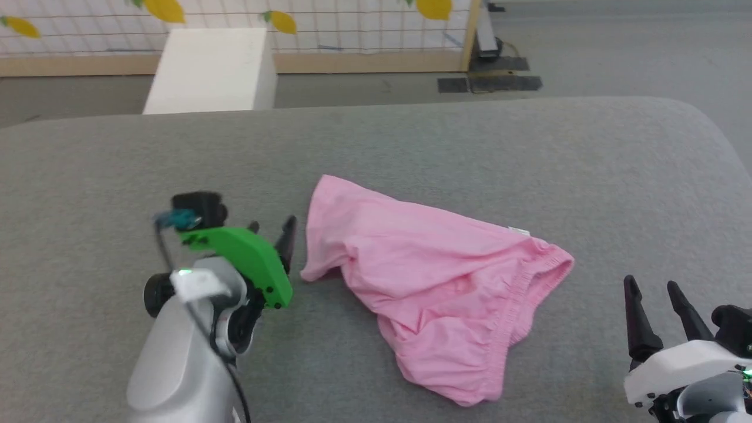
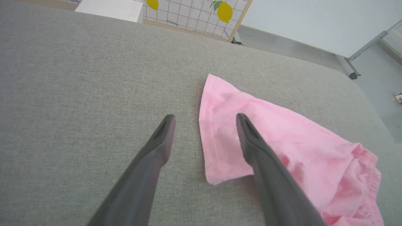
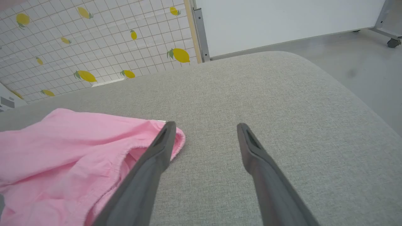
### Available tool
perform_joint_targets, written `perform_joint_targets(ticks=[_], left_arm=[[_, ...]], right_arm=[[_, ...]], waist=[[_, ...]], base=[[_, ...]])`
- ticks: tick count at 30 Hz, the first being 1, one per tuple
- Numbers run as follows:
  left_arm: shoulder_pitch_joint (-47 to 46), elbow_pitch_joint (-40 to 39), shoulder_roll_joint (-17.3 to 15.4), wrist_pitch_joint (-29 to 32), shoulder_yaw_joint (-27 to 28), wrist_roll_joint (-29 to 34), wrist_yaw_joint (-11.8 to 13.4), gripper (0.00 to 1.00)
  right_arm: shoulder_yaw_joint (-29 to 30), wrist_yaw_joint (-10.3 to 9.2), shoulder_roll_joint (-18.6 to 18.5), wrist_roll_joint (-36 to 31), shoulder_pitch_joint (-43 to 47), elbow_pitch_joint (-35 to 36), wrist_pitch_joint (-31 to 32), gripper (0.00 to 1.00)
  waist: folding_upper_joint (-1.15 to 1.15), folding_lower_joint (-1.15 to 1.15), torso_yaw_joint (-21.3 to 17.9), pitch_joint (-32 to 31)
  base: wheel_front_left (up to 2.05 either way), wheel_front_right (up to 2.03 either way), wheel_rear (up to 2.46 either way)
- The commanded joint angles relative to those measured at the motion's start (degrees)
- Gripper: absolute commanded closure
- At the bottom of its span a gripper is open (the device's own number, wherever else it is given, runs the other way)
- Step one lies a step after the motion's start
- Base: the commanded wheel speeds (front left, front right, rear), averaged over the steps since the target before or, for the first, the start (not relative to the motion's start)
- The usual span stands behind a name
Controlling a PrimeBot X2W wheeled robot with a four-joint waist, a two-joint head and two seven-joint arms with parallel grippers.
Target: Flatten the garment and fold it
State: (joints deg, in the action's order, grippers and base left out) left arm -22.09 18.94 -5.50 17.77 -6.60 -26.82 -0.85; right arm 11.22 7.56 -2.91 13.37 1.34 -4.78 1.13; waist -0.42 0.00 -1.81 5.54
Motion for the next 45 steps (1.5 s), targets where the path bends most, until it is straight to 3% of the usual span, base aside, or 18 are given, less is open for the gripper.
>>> perform_joint_targets(ticks=[1,6,11,12,13,14,17,20,25,29,33,38,41,42,43,45], left_arm=[[-1.8,1.7,-1.3,4.5,-1.1,0.7,0.8,0.0],[-4.6,5.3,-3.3,17.8,-5.6,2.3,0.5,0.0],[-2.5,7.4,-3.5,23.6,-8.1,1.8,-0.8,0.0],[-1.9,7.5,-3.7,24.0,-8.7,2.1,-1.0,0.05],[-1.5,7.7,-3.9,24.2,-9.3,2.5,-1.3,0.6],[-1.0,7.8,-3.9,24.2,-9.9,2.6,-1.6,1.0],[0.1,8.0,-3.8,24.2,-11.3,2.5,-2.9,1.0],[-0.3,6.7,-3.8,19.4,-10.1,1.6,-3.6,1.0],[-2.8,1.8,-5.1,9.8,-0.8,-3.4,-1.7,1.0],[0.4,-4.7,-7.0,5.5,4.8,-5.5,0.2,1.0],[10.1,-11.2,-7.3,5.5,7.2,-6.4,2.7,1.0],[23.5,-13.1,-4.1,9.5,6.1,-8.5,5.1,1.0],[26.4,-12.2,-2.3,10.2,5.7,-10.0,5.8,0.98],[26.5,-12.5,-1.7,9.2,6.1,-10.6,5.7,0.27],[26.2,-12.8,-1.3,8.2,6.4,-10.9,5.6,0.0],[25.1,-14.0,-0.9,5.8,7.0,-11.2,5.0,0.0]], right_arm=[[-0.2,-0.08,0.0,0.3,-0.8,-0.3,-0.4,0.0],[-0.5,-0.08,0.0,0.9,-1.4,-1.4,-1.5,0.0],[-0.5,-0.08,0.0,1.3,-1.7,-2.0,-2.5,0.0],[-0.4,-0.08,0.0,1.2,-1.8,-2.2,-2.7,0.0],[-0.2,-0.08,0.0,1.2,-1.9,-2.3,-2.8,0.0],[-0.1,-0.08,0.0,1.2,-2.0,-2.4,-2.9,0.0],[-0.1,-0.08,0.0,1.0,-2.3,-2.7,-3.2,0.0],[-0.3,-0.08,0.0,1.1,-2.6,-3.1,-3.4,0.0],[-0.9,-0.08,0.0,1.4,-3.0,-4.2,-3.5,0.0],[-1.0,-0.08,0.0,1.4,-3.1,-5.0,-3.5,0.0],[-0.8,-0.08,0.0,1.1,-3.2,-5.4,-3.3,0.0],[-0.7,-0.08,0.0,0.9,-3.3,-5.5,-2.9,0.0],[-0.8,-0.08,0.0,0.7,-3.1,-5.4,-2.4,0.0],[-0.9,-0.08,0.0,0.6,-3.0,-5.4,-2.2,0.0],[-0.9,-0.08,0.0,0.5,-3.0,-5.3,-2.0,0.0],[-1.0,-0.08,0.0,0.3,-3.0,-5.0,-1.2,0.0]], waist=[[0.42,0.0,-2.9,2.3],[0.42,0.0,-4.5,4.1],[0.42,0.0,-4.8,5.0],[0.42,0.0,-4.8,5.1],[0.42,0.0,-4.6,5.2],[0.42,0.0,-4.4,5.3],[0.42,0.0,-3.6,5.3],[0.42,0.0,-2.4,5.1],[0.42,0.0,0.2,3.6],[0.42,0.0,2.1,2.6],[0.42,0.0,4.1,1.9],[0.42,0.0,6.1,1.5],[0.42,0.0,7.2,1.4],[0.42,0.0,7.6,1.3],[0.42,0.0,8.0,1.2],[0.42,0.0,8.7,1.1]], base=[[0.0,0.0,0.0],[0.0,0.0,0.0],[0.0,0.0,0.0],[0.0,0.0,0.0],[0.0,0.0,0.0],[0.0,0.0,0.0],[0.0,0.0,0.0],[0.0,0.0,0.0],[0.0,0.0,0.0],[0.0,0.0,0.0],[0.0,0.0,0.0],[0.0,0.0,0.0],[0.0,0.0,0.0],[0.0,0.0,0.0],[0.0,0.0,0.0],[0.0,0.0,0.0]])
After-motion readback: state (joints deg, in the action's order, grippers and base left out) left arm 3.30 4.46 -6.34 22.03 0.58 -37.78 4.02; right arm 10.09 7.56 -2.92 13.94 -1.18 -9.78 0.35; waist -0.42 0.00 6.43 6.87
